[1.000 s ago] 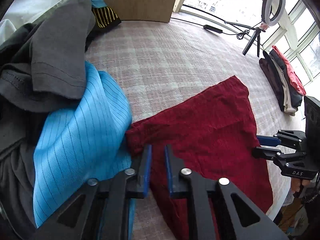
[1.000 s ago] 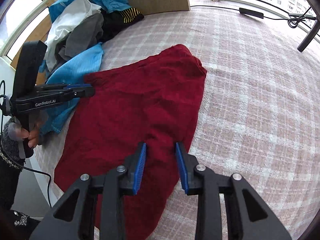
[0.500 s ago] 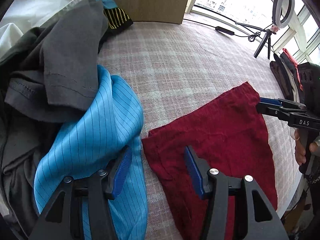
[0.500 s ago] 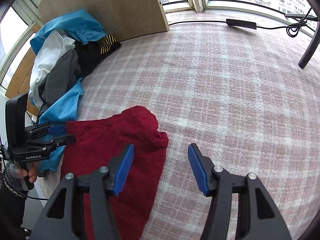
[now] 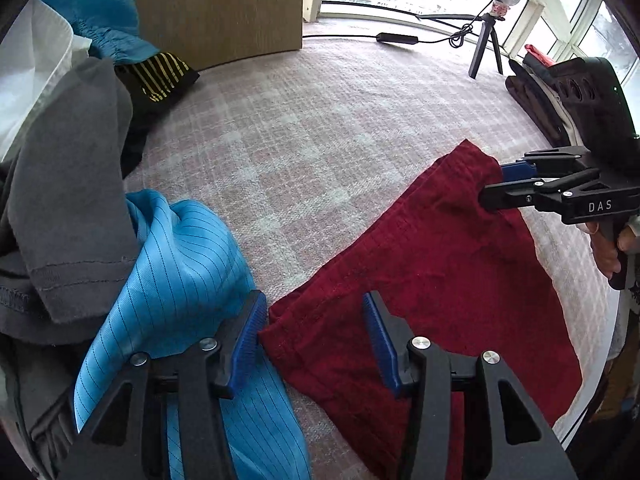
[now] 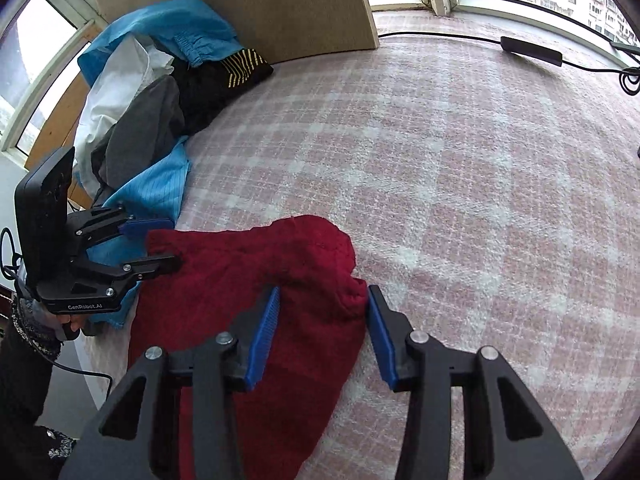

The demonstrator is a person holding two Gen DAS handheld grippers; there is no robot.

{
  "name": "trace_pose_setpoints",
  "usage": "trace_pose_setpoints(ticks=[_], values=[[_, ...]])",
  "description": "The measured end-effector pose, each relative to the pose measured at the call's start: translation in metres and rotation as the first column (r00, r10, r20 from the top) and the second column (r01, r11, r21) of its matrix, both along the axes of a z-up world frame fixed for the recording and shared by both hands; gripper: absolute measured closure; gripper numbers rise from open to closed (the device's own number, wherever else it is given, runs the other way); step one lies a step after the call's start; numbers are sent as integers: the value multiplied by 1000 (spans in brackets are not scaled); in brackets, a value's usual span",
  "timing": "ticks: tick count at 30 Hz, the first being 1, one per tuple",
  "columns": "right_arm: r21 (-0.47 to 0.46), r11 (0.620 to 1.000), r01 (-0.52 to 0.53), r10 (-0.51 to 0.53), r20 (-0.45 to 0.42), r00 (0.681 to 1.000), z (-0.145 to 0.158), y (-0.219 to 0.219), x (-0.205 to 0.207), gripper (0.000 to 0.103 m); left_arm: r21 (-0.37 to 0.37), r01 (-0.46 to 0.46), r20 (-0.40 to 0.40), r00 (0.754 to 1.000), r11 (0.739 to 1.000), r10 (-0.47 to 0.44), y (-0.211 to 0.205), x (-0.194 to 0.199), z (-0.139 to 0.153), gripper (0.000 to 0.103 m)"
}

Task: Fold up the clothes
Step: 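Grasp the garment's end with the left gripper while the right gripper grasps beside it, then lift the garment with both grippers and carry it to the clothes stack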

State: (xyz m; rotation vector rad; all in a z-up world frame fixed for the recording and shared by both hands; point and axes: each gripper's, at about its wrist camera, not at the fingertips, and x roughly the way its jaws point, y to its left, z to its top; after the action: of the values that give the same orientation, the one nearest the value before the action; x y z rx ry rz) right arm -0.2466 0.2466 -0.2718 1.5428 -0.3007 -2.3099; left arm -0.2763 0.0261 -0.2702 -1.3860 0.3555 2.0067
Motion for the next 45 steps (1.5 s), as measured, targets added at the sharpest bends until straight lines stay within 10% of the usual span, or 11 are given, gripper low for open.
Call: trace_pose_setpoints(ticks=[4,21,26,35,45], values=[[-10,1000,-22,22,-1,1000,-4,-2,0,90,54,2,28,1000,999,-4,-7,-3,-1,95],[49,998,-39,50,-255,966,57,9,61,93,114,7,-98,995,993,4,-19,45,37,96],[25,1000,0,8,-344,939,91,14,76,93,165,30,-203,979,986,4,-18,47,87,96],[-9,991,134,-116,-555,824,200,53,138,93,253,217,-441,893,943,-87,14,70,212,96],[57,932,357,-228,-674,703,277,153,250,93,249,465,-552,789,850,-270,144,132,282,96]])
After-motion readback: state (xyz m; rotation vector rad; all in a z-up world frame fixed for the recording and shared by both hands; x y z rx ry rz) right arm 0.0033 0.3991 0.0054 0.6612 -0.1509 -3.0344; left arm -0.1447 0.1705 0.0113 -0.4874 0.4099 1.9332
